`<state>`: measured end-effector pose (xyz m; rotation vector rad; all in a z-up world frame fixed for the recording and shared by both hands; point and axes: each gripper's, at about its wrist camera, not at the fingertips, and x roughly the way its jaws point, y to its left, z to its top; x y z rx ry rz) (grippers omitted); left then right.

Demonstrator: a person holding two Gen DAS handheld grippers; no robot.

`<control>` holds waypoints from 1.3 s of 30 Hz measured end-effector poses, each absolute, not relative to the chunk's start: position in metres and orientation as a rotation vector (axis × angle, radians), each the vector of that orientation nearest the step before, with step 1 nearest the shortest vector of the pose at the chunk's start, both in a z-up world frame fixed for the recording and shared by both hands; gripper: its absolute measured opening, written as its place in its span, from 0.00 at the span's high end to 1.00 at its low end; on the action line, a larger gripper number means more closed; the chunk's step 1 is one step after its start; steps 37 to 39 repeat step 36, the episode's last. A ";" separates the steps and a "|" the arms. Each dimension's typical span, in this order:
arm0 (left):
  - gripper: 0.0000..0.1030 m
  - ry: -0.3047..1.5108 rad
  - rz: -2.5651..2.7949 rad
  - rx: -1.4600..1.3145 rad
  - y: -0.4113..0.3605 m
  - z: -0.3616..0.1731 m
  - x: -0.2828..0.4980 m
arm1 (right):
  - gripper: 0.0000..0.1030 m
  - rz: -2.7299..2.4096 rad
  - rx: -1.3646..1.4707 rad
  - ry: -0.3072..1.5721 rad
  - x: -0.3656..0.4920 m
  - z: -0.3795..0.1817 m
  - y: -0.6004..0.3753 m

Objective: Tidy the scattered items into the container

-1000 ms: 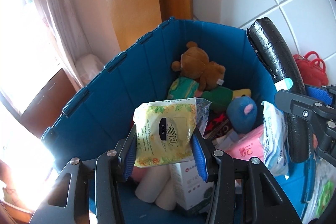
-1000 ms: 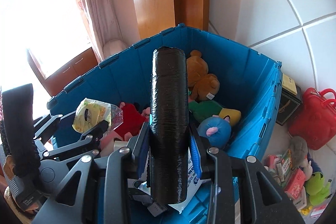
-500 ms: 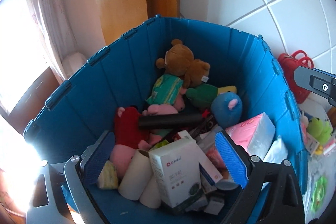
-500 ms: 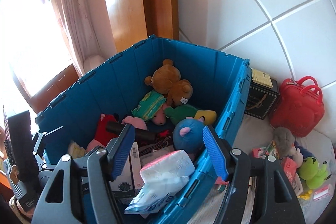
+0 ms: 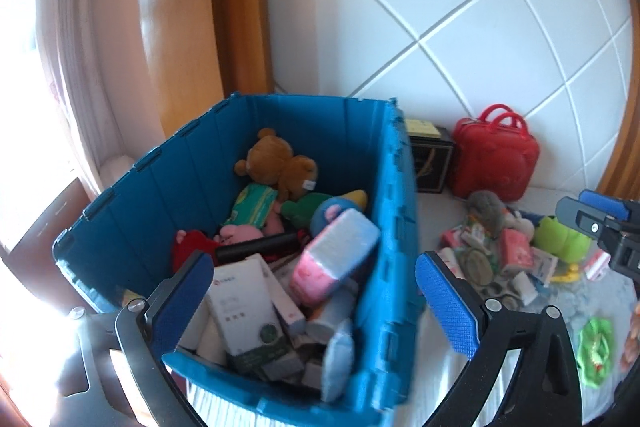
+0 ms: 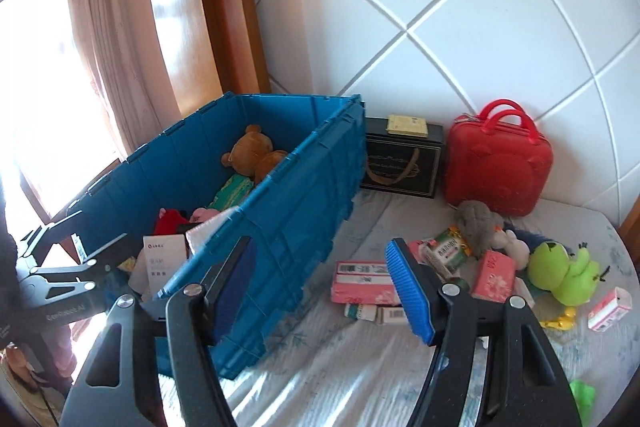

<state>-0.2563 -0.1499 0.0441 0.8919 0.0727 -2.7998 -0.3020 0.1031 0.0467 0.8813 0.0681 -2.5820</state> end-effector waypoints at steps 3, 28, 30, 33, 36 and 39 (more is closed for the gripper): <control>0.00 0.099 -2.847 0.880 -0.109 0.043 -0.227 | 0.34 -2.629 0.888 0.110 -0.264 0.033 0.147; 0.00 0.076 -2.917 0.998 -0.004 -0.004 -0.084 | 0.31 -2.719 1.013 -0.053 -0.089 -0.031 0.237; 0.00 0.084 -2.922 0.993 -0.005 -0.004 -0.078 | 0.31 -2.720 1.020 -0.054 -0.085 -0.033 0.237; 0.00 0.075 -2.931 0.985 -0.005 -0.004 -0.071 | 0.31 -2.732 1.018 -0.049 -0.079 -0.032 0.237; 0.01 0.069 -2.948 0.979 -0.003 -0.002 -0.065 | 0.31 -2.737 1.011 -0.044 -0.075 -0.030 0.235; 0.01 0.069 -2.948 0.979 -0.003 -0.002 -0.065 | 0.31 -2.737 1.011 -0.044 -0.075 -0.030 0.235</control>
